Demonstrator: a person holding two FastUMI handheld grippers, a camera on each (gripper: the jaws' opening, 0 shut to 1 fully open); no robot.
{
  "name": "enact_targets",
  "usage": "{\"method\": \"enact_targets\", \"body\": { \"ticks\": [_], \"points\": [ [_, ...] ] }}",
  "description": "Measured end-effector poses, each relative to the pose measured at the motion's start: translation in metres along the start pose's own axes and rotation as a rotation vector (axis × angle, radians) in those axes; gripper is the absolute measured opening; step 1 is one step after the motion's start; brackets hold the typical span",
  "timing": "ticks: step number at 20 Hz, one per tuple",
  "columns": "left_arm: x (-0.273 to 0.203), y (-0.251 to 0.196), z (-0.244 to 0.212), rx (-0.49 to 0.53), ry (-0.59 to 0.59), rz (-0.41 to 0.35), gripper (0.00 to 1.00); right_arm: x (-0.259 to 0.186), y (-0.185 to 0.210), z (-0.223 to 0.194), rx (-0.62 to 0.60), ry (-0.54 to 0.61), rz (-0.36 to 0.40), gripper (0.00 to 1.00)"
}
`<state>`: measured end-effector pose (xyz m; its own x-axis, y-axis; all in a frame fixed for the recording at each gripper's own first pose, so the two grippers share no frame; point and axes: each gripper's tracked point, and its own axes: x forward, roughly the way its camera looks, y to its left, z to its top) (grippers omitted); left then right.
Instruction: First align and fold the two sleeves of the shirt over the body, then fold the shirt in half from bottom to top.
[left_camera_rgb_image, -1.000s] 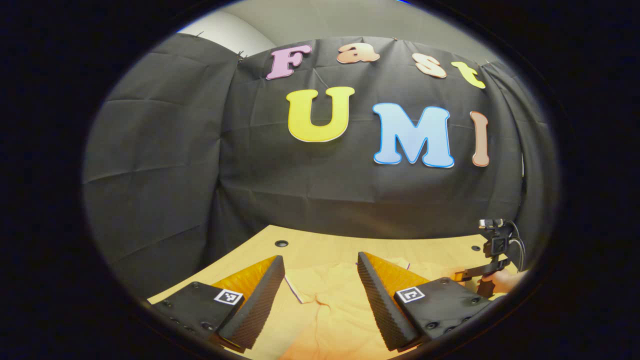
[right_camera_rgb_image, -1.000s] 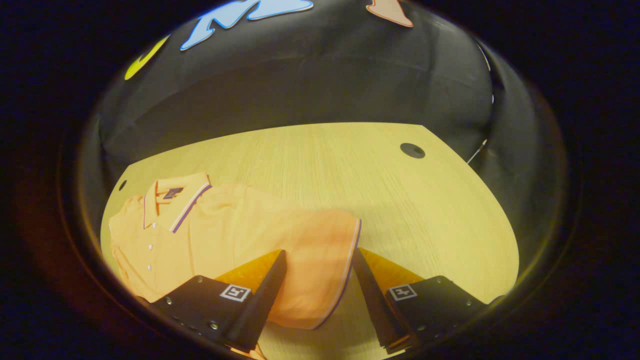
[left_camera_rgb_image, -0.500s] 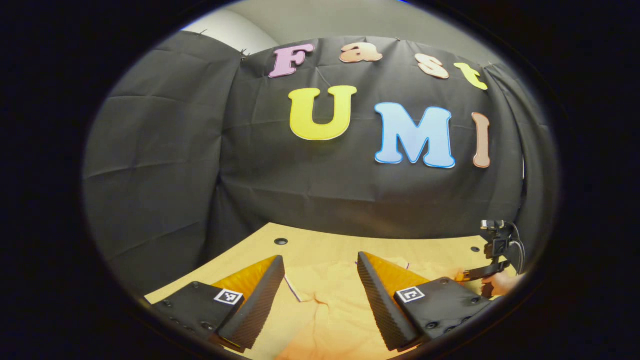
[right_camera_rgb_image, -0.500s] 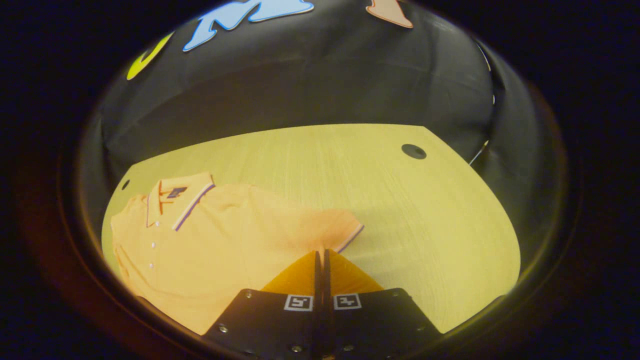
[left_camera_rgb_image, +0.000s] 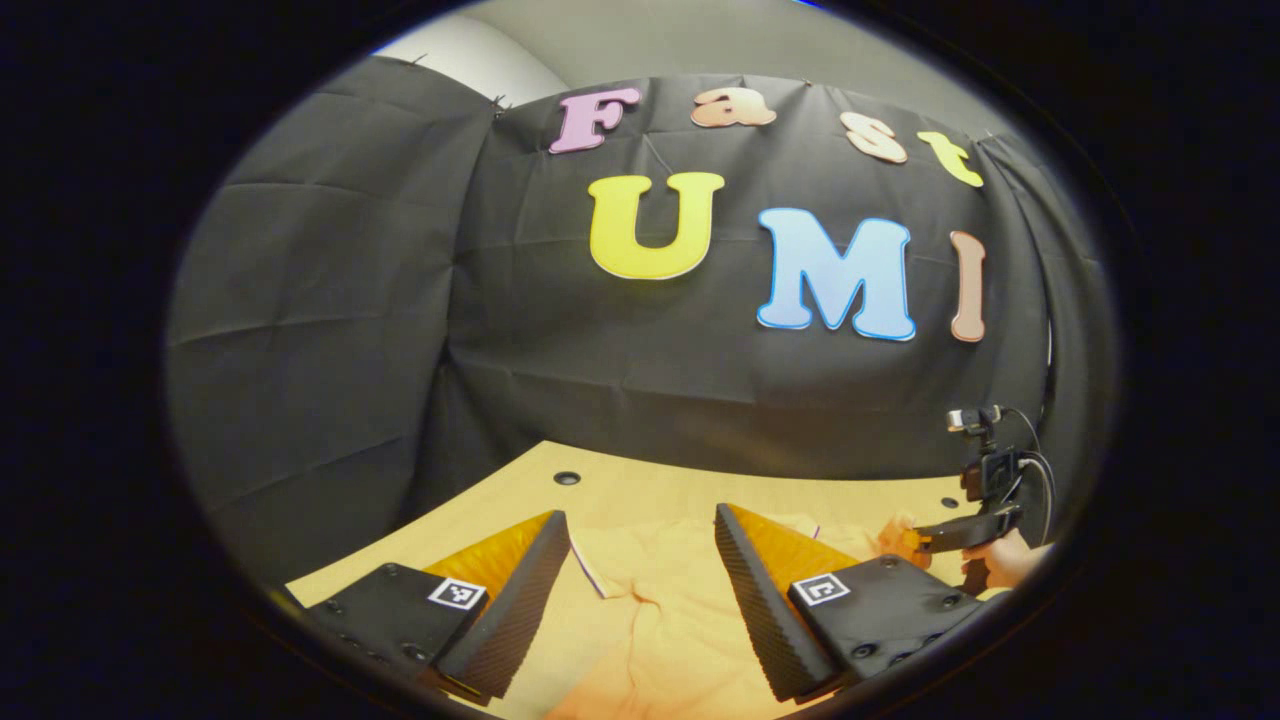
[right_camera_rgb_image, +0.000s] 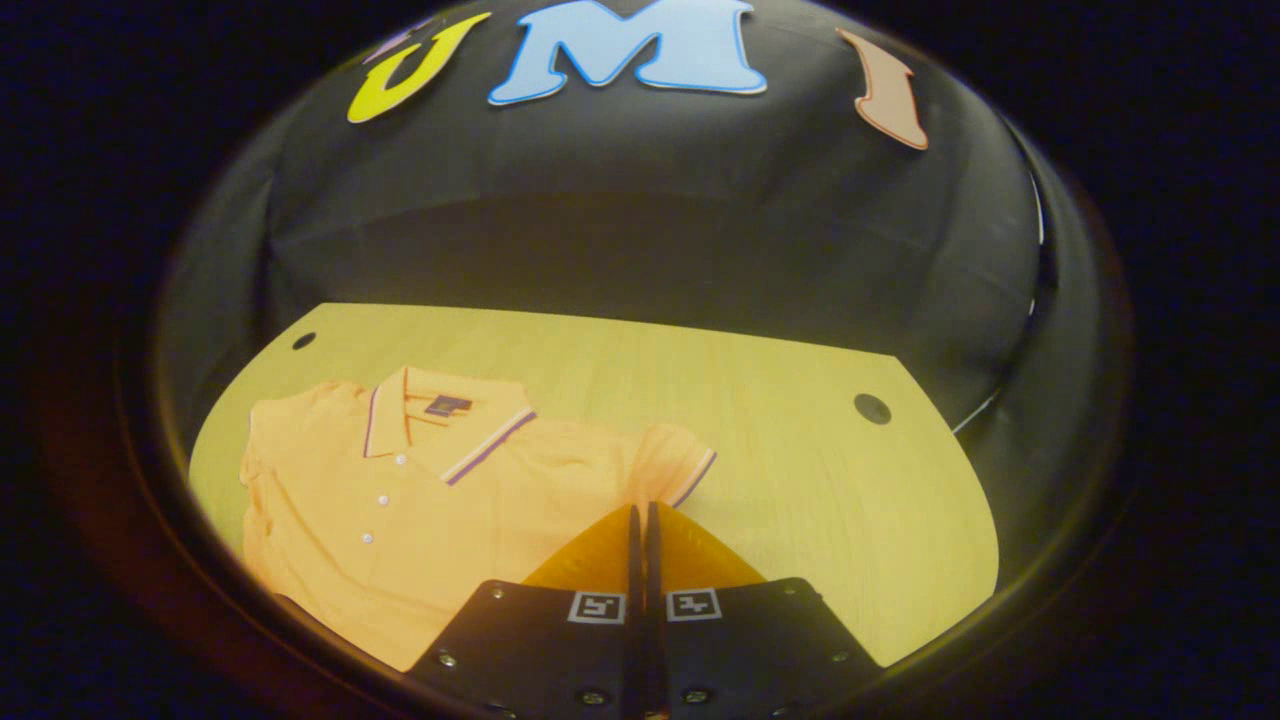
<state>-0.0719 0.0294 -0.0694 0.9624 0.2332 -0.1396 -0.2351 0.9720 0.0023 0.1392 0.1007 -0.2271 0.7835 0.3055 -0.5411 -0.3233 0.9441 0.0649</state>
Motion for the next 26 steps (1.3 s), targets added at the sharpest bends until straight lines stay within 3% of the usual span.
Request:
{"method": "enact_targets", "body": {
  "ticks": [4, 9, 16, 17, 18, 20, 23, 26],
  "points": [
    [-0.010, 0.016, -0.001, 0.014, -0.005, 0.033, 0.94, 0.006, 0.037, -0.007, -0.089, 0.018, 0.067, 0.00],
    [-0.013, 0.039, -0.004, 0.001, 0.001, 0.071, 0.94, 0.015, 0.062, -0.027, -0.116, 0.081, 0.123, 0.03],
    [0.001, 0.048, -0.030, -0.007, 0.046, 0.038, 0.95, -0.004, 0.075, -0.024, -0.106, 0.081, 0.163, 0.11],
    [0.007, 0.047, -0.032, -0.011, 0.049, 0.026, 0.96, -0.013, 0.079, -0.024, -0.093, 0.077, 0.174, 0.36],
    [0.014, 0.046, -0.034, -0.014, 0.055, 0.011, 0.95, -0.020, 0.079, -0.021, -0.084, 0.068, 0.172, 0.51],
    [0.033, 0.046, -0.044, -0.012, 0.075, -0.018, 0.95, -0.038, 0.080, -0.013, -0.060, 0.040, 0.159, 0.69],
    [0.067, 0.045, -0.060, -0.009, 0.115, -0.066, 0.95, -0.073, 0.084, -0.001, -0.016, -0.009, 0.141, 0.89],
    [0.110, 0.049, -0.082, -0.010, 0.152, -0.103, 0.96, -0.104, 0.089, 0.006, 0.024, -0.049, 0.114, 0.90]
  ]
}}
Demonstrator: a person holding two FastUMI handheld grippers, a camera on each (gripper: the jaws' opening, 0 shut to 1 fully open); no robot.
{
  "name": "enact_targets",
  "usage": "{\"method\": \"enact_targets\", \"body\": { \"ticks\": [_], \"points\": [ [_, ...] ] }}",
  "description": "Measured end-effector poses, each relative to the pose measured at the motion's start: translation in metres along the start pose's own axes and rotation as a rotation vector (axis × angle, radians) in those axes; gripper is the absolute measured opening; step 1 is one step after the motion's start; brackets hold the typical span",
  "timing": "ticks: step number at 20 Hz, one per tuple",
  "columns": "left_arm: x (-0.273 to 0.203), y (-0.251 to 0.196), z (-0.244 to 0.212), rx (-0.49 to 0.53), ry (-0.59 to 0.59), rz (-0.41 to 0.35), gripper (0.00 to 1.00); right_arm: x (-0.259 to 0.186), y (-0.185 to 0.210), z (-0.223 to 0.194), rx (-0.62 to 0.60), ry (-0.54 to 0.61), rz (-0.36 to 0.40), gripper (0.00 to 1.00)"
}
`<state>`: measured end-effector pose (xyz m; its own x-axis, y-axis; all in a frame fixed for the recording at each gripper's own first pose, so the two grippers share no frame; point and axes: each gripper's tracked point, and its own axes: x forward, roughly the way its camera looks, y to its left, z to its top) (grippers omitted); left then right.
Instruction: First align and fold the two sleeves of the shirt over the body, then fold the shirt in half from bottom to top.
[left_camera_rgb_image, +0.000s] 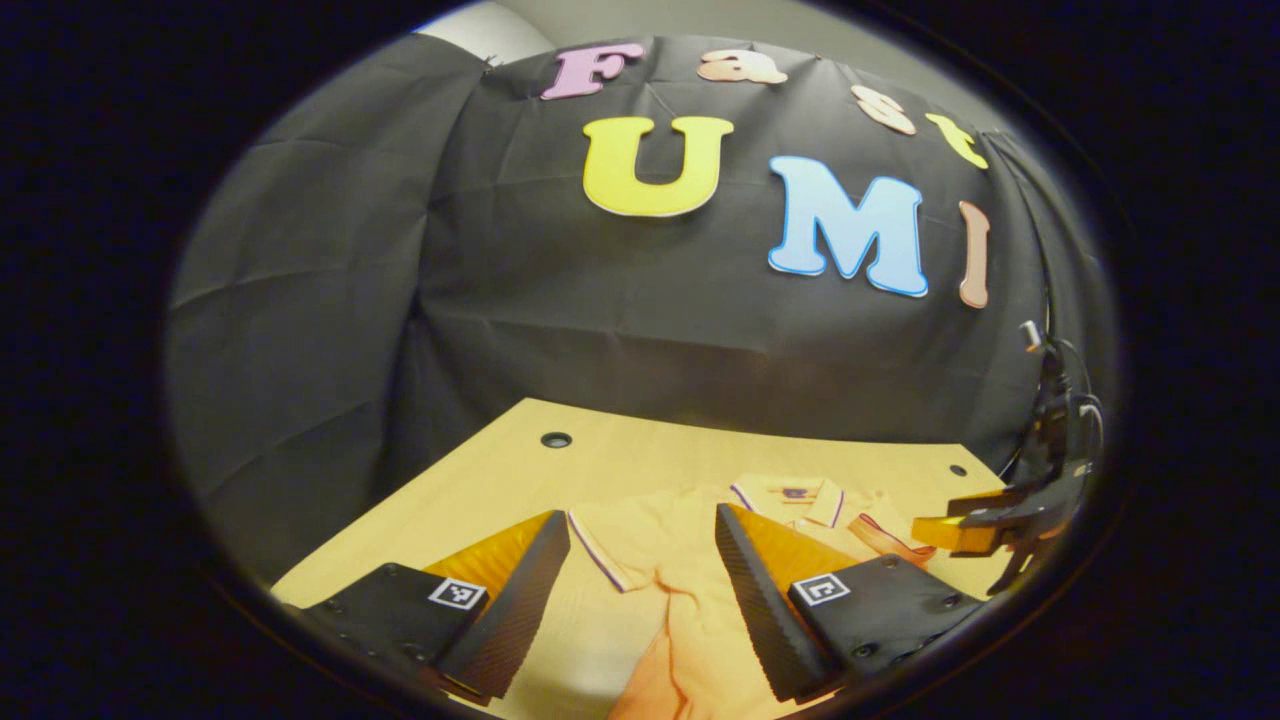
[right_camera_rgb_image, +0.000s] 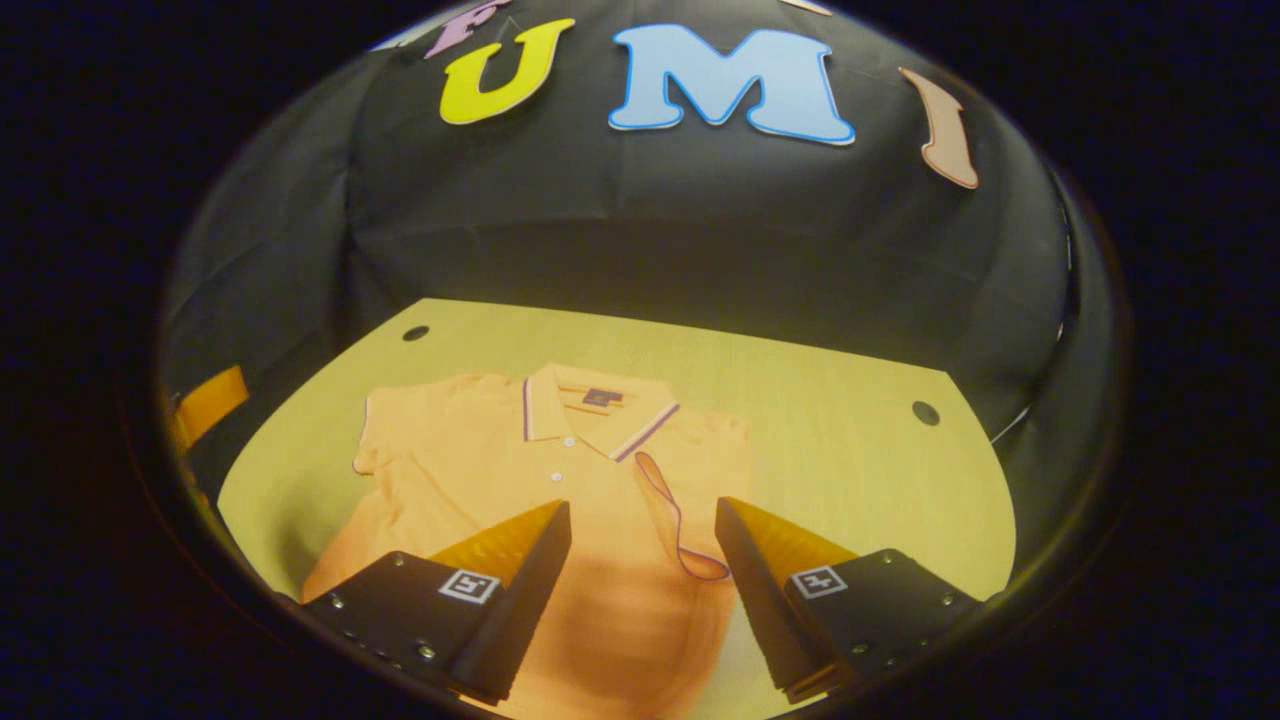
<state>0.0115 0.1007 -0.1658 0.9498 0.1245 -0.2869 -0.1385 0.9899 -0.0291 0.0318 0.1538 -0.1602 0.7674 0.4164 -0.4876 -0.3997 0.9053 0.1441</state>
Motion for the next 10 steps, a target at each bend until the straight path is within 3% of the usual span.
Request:
{"method": "enact_targets", "body": {
  "ticks": [5, 10],
  "points": [
    [0.069, 0.025, -0.024, -0.024, 0.058, -0.014, 0.94, -0.039, 0.013, 0.007, 0.035, -0.039, -0.047, 0.90],
    [0.125, 0.046, -0.053, -0.036, 0.126, 0.013, 0.95, -0.067, 0.031, 0.012, 0.077, -0.062, -0.037, 0.90]
  ]
}}
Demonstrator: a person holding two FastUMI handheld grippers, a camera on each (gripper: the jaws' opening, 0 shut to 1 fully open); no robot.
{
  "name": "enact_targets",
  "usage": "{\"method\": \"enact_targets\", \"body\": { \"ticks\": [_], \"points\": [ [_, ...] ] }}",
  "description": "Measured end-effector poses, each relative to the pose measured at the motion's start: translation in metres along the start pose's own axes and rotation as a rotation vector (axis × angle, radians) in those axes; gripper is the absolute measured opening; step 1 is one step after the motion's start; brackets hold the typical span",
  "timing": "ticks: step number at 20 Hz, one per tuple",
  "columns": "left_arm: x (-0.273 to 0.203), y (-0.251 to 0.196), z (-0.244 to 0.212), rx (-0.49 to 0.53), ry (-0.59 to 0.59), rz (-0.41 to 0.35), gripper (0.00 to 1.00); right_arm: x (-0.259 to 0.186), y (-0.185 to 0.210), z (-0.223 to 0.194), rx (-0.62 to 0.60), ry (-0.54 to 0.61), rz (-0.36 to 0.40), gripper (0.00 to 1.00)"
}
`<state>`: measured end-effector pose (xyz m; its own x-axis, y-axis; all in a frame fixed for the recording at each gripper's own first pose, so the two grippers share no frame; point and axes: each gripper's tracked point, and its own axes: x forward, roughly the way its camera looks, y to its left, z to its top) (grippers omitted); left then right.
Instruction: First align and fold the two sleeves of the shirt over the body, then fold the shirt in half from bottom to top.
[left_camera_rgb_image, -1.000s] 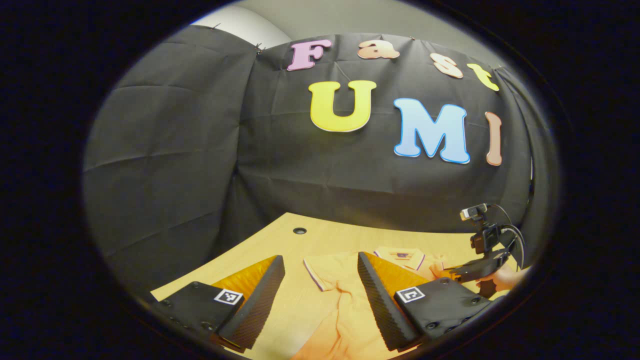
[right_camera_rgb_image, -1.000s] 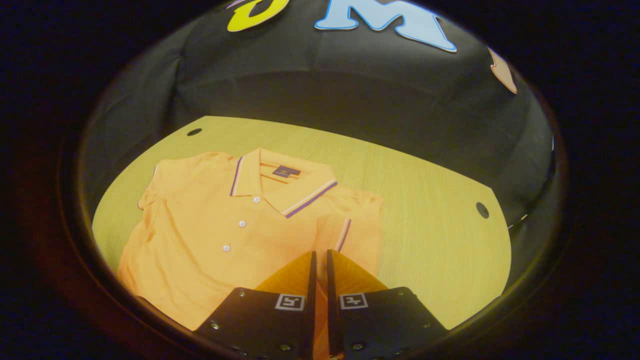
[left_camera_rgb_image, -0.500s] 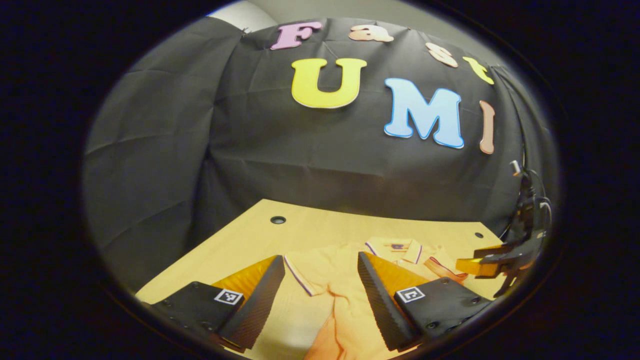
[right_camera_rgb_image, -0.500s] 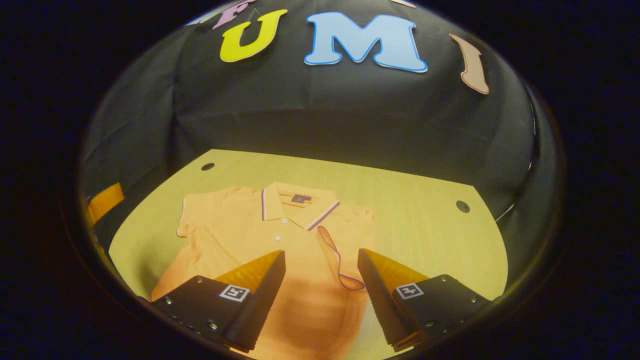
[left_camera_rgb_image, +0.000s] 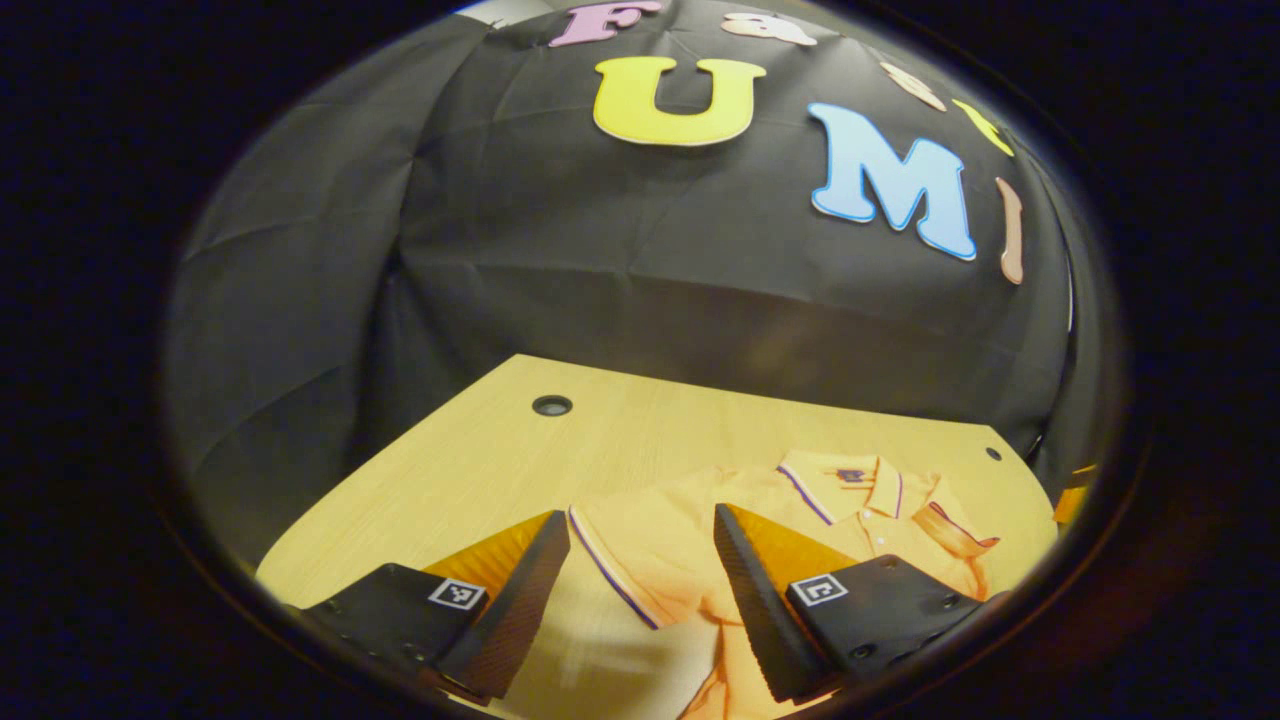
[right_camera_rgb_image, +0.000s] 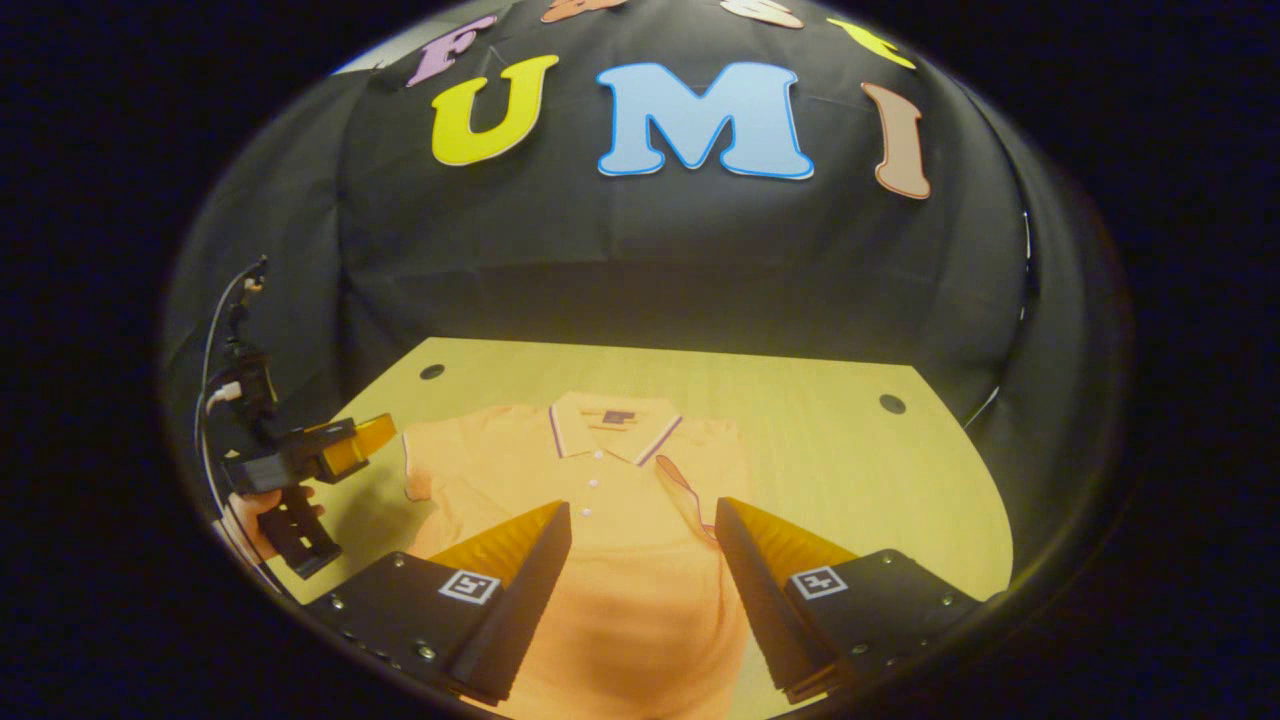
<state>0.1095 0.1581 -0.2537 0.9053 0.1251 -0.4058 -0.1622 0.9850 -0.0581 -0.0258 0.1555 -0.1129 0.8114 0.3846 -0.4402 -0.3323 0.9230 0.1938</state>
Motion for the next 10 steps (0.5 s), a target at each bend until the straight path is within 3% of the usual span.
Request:
{"method": "enact_targets", "body": {
  "ticks": [5, 10],
  "points": [
    [0.052, 0.022, -0.031, -0.057, 0.110, 0.062, 0.94, -0.027, 0.002, -0.004, -0.009, -0.005, -0.008, 0.90],
    [0.083, 0.026, -0.062, 0.014, 0.196, 0.099, 0.95, -0.042, 0.003, -0.017, -0.012, 0.024, 0.008, 0.90]
  ]
}}
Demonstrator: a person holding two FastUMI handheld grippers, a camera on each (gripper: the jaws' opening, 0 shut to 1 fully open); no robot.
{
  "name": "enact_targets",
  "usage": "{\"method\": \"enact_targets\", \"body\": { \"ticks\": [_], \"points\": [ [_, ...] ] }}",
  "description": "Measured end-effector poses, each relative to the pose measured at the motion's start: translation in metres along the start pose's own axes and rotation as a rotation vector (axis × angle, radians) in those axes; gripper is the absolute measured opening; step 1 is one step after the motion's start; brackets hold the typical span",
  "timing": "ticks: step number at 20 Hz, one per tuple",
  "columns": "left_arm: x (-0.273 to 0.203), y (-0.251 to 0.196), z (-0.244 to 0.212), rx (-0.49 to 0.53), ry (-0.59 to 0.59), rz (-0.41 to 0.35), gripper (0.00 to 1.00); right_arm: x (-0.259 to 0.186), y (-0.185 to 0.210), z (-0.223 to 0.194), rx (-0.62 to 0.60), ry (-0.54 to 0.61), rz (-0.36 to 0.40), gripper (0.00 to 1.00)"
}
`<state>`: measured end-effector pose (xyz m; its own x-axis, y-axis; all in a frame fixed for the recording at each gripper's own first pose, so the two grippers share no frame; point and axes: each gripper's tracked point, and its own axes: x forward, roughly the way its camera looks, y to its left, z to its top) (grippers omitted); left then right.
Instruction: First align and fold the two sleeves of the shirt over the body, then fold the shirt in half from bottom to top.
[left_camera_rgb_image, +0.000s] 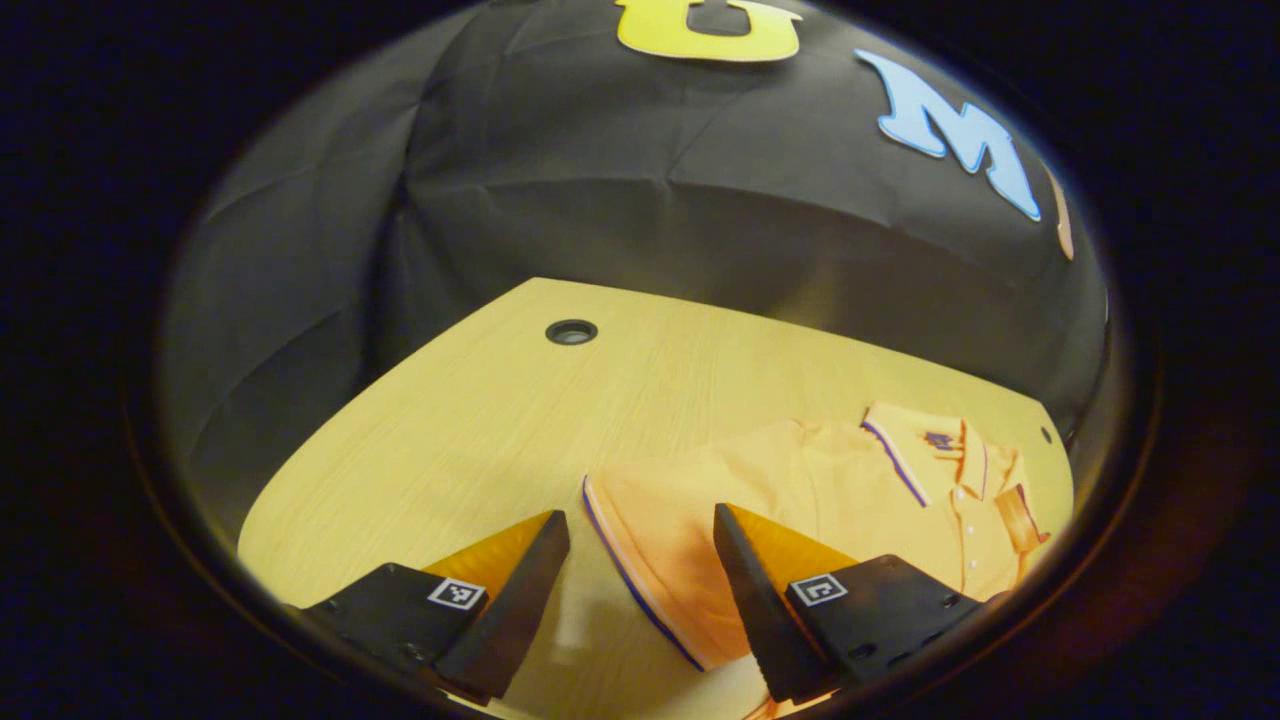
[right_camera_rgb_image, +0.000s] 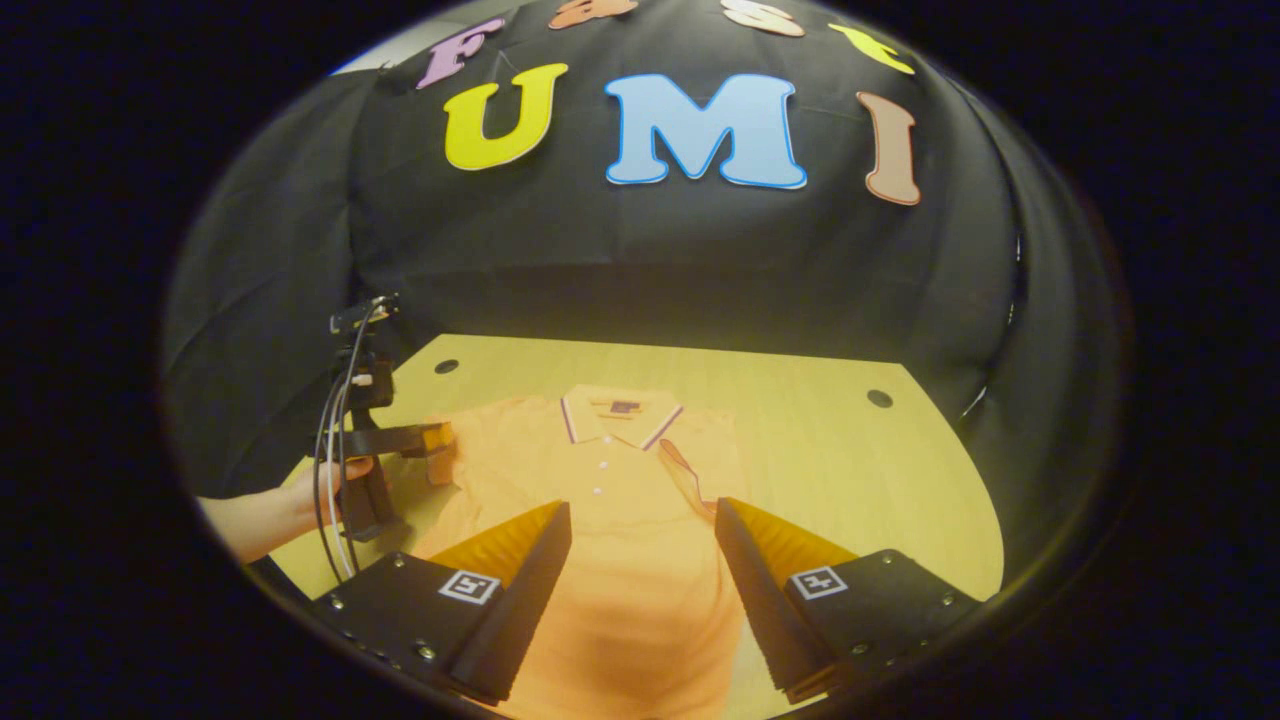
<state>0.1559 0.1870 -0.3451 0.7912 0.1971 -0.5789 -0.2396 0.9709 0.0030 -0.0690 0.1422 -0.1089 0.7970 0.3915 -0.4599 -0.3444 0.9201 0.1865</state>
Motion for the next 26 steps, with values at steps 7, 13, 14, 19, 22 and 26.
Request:
{"method": "enact_targets", "body": {
  "ticks": [7, 13, 14, 19, 22, 26],
  "points": [
    [0.012, -0.018, 0.003, 0.086, -0.011, 0.014, 0.94, -0.008, -0.001, -0.015, 0.009, 0.030, 0.024, 0.90],
    [0.015, -0.028, 0.002, 0.166, 0.009, -0.023, 0.18, -0.004, -0.008, -0.025, 0.069, 0.049, 0.025, 0.90],
    [0.016, -0.030, 0.002, 0.180, 0.012, -0.026, 0.18, -0.004, -0.010, -0.027, 0.069, 0.050, 0.020, 0.90],
    [-0.003, -0.046, 0.033, 0.178, -0.077, -0.035, 0.08, -0.007, -0.019, -0.032, 0.071, 0.055, -0.004, 0.90],
    [-0.019, -0.073, 0.051, 0.205, -0.126, -0.079, 0.09, -0.010, -0.021, -0.036, 0.084, 0.063, -0.008, 0.90],
    [-0.030, -0.109, 0.053, 0.241, -0.135, -0.140, 0.08, -0.010, -0.019, -0.040, 0.087, 0.066, -0.006, 0.90]
  ]
}}
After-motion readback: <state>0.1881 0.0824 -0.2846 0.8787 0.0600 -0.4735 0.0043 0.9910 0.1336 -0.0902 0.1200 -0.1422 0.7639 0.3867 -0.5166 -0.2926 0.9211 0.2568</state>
